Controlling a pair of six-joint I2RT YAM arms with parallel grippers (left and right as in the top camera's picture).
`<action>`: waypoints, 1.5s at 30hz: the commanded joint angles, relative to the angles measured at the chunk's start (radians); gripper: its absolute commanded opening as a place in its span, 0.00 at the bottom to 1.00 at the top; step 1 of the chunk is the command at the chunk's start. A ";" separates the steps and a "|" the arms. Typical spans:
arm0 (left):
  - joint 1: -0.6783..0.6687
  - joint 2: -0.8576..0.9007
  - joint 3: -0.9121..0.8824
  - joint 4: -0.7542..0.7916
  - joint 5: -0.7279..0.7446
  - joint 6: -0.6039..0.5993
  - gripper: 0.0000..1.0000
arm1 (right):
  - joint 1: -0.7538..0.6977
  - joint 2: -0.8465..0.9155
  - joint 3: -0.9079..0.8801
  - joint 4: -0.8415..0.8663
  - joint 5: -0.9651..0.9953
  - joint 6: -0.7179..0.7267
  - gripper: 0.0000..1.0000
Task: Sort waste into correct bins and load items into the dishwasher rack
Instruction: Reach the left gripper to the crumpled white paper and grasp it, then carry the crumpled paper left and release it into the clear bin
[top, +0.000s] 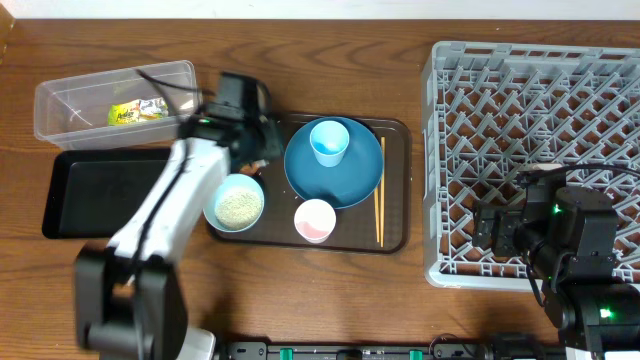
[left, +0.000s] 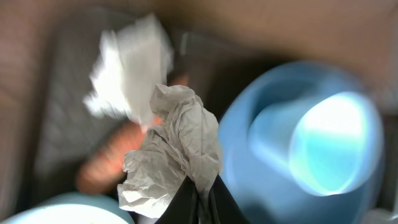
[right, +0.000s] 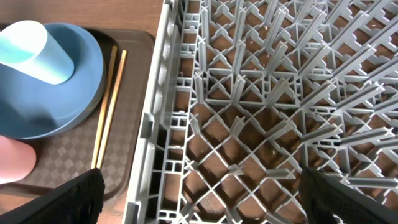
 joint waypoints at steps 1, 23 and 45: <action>0.093 -0.100 0.061 0.044 -0.055 0.028 0.06 | 0.008 -0.002 0.023 0.000 0.007 0.013 0.99; 0.411 0.141 0.061 0.420 -0.114 0.072 0.51 | 0.008 -0.002 0.023 -0.001 0.007 0.013 0.99; 0.052 0.194 0.066 0.193 -0.095 0.141 0.54 | 0.008 -0.002 0.023 -0.002 0.007 0.013 0.99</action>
